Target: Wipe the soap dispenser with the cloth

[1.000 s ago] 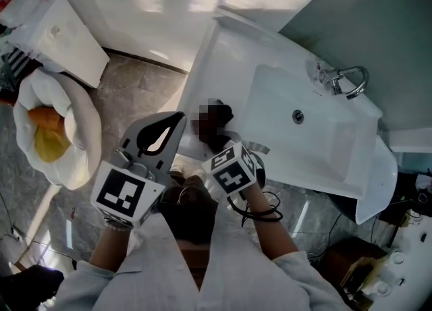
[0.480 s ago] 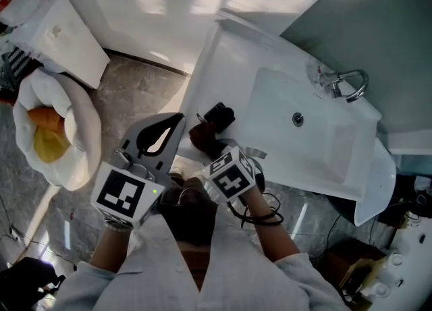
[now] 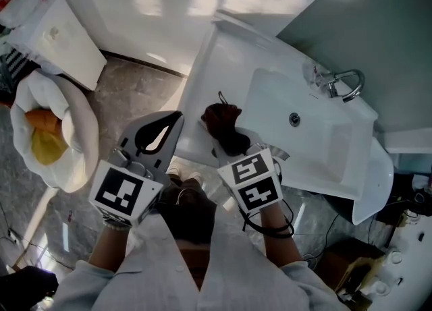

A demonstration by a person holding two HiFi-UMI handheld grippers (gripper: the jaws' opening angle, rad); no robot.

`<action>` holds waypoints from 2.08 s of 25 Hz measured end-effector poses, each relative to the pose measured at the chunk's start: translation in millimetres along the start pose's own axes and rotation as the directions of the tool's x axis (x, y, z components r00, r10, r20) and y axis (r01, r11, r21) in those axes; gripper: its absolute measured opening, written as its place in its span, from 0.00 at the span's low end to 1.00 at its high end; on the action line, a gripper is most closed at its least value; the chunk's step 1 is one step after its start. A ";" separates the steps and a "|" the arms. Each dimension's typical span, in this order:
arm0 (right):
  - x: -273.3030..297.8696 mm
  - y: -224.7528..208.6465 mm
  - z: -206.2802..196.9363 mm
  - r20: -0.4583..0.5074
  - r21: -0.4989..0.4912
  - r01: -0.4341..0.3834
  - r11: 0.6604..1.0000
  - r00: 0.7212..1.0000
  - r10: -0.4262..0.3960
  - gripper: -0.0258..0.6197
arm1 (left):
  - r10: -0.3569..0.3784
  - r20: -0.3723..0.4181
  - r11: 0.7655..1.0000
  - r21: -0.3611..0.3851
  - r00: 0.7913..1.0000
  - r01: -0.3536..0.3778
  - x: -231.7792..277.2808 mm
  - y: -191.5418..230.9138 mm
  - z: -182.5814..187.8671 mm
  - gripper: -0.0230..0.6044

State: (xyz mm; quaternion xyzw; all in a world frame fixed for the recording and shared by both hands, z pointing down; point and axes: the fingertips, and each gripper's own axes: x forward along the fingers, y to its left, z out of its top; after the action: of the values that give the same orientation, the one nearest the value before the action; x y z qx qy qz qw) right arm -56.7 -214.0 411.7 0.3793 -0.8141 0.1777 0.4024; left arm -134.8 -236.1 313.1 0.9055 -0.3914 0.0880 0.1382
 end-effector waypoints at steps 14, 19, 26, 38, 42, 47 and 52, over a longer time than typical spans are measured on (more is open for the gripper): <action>67.1 15.5 -43.6 -0.181 -0.109 -0.073 0.991 0.982 0.052 0.17 | 0.021 -0.011 1.000 -0.006 1.000 -0.021 -1.5 2.0 -3.8 0.04; 77.5 17.0 -73.3 -0.260 -0.098 -0.109 0.989 0.962 0.081 0.17 | 0.022 -0.015 1.000 -0.005 1.000 -0.023 -0.4 2.3 -5.6 0.04; 74.7 9.0 -100.8 -0.290 -0.006 -0.093 0.996 0.953 0.088 0.17 | 0.009 -0.016 1.000 -0.003 1.000 -0.009 4.7 -2.6 -5.4 0.04; 41.9 -17.1 -129.5 -0.260 0.132 -0.005 0.991 0.965 0.039 0.17 | -0.040 -0.003 0.999 0.021 0.999 0.040 16.4 -20.4 1.9 0.04; 24.7 -29.7 -119.4 -0.184 0.166 0.041 0.985 0.983 -0.010 0.17 | -0.056 -0.001 0.998 0.028 0.998 0.056 18.8 -26.2 4.3 0.04; 0.4 -42.7 -77.9 -0.023 0.180 0.072 0.981 0.997 -0.069 0.17 | -0.070 0.003 0.997 0.035 0.998 0.070 23.9 -32.5 8.8 0.04; -29.7 -48.3 -32.1 0.184 0.223 0.076 0.972 0.976 -0.119 0.17 | -0.089 0.005 0.995 0.044 0.996 0.089 24.3 -38.9 11.1 0.04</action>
State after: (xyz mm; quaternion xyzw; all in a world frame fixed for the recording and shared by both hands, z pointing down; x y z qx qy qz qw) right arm 8.2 -212.2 407.2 0.4758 -0.8061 0.2062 0.2851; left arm -89.2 -230.8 302.0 0.9251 -0.3492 0.0870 0.1209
